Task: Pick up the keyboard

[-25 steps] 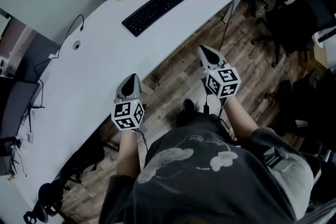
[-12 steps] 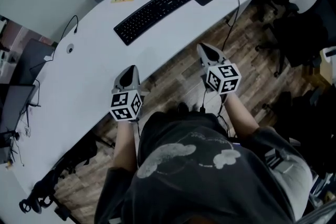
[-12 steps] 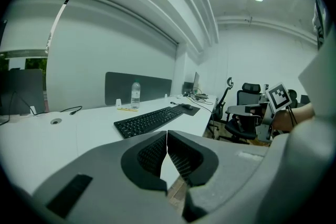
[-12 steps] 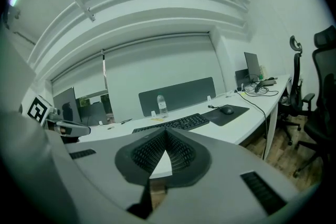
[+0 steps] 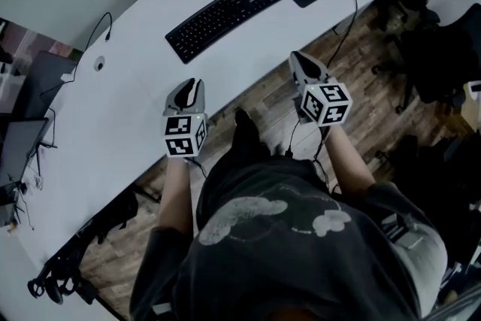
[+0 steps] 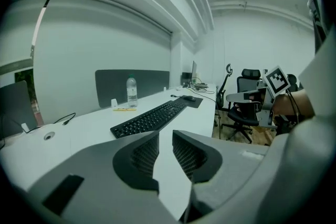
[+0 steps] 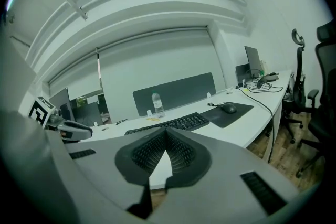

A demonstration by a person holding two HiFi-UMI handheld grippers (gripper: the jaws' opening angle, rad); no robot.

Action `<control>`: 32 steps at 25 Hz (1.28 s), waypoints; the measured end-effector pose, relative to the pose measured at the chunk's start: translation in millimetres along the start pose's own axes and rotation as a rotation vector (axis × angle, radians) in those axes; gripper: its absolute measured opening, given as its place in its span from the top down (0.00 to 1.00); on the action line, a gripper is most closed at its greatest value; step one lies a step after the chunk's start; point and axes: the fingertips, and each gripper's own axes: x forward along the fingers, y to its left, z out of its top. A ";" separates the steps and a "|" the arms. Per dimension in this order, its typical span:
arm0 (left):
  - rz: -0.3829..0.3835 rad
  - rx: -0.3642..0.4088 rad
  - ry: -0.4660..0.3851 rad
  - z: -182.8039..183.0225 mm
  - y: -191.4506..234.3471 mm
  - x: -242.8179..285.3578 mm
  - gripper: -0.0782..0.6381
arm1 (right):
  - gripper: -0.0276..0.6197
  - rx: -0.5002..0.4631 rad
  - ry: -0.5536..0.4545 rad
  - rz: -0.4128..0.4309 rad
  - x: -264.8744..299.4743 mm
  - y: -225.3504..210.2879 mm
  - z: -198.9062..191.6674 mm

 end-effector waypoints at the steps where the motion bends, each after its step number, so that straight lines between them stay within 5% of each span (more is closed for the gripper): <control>1: -0.012 0.001 0.010 0.4 2.3 8.4 0.77 | 0.97 -0.002 0.007 -0.003 6.9 -2.4 0.7; 10: -0.088 0.053 0.158 -2.5 47.7 88.5 0.40 | 0.97 -0.026 0.048 -0.033 91.1 -27.7 25.2; 14: -0.097 0.159 0.221 -5.4 69.7 117.4 0.30 | 0.97 -0.030 0.073 -0.039 125.2 -29.6 30.8; 22: -0.180 0.363 0.425 -27.8 96.7 158.6 0.15 | 0.97 -0.054 0.119 -0.045 179.1 -25.7 39.3; 32: -0.274 0.493 0.534 -42.1 95.8 183.0 0.09 | 0.97 -0.078 0.140 -0.022 213.7 -19.3 48.0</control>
